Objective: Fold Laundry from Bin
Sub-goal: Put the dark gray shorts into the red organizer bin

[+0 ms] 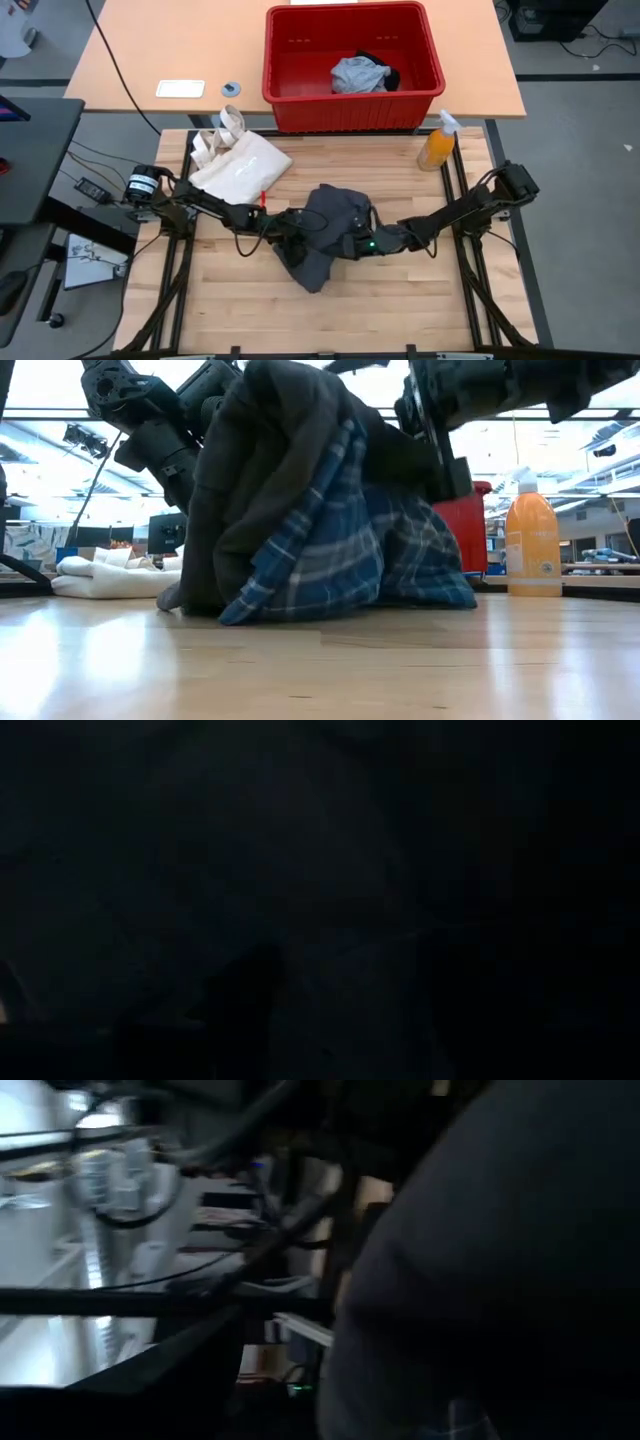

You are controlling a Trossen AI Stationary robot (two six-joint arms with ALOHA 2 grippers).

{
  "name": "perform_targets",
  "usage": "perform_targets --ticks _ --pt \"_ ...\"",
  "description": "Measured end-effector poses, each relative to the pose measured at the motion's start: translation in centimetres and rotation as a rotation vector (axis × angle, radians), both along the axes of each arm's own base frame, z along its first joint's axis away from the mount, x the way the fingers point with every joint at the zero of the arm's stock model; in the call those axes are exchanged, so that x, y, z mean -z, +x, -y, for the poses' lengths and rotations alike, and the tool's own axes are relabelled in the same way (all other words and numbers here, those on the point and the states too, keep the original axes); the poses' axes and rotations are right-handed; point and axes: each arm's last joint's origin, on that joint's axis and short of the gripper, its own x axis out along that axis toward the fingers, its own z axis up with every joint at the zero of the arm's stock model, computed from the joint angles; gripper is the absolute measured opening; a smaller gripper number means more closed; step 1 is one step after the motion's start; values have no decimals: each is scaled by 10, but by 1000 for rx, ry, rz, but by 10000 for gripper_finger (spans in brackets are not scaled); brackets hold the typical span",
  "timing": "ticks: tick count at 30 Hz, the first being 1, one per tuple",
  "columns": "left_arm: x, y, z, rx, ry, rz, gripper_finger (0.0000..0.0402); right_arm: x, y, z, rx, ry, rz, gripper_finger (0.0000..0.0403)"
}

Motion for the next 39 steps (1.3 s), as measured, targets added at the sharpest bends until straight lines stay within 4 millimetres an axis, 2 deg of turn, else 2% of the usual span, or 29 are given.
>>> perform_targets --ticks 6,9,12,16,19,24,29,35,37,39 --pt "0 0 0 11 -9 -3 258 2 3 6 -13 104 -75 366" --pt "0 0 1 33 -30 -6 258 -8 3 4 -59 157 -27 366" --pt "0 0 3 43 -35 -4 258 -24 1 -2 -87 160 -67 366" --pt "0 0 3 56 -21 1 258 -25 -3 -4 -106 144 -244 366" --pt "-1 0 3 56 -18 2 258 -33 -1 -2 -98 131 -260 366" --pt "-1 0 3 53 -15 3 258 -31 0 1 -102 131 -291 365" --pt "-1 0 3 53 -14 2 258 -41 1 1 -94 126 -222 362" --pt "-1 0 3 54 -15 4 258 -43 2 1 -111 160 -203 352" --pt "-1 0 3 57 -18 3 258 -48 3 1 -108 132 -147 348" --pt "-1 0 3 58 -19 3 258 -50 1 3 -81 97 -164 348"
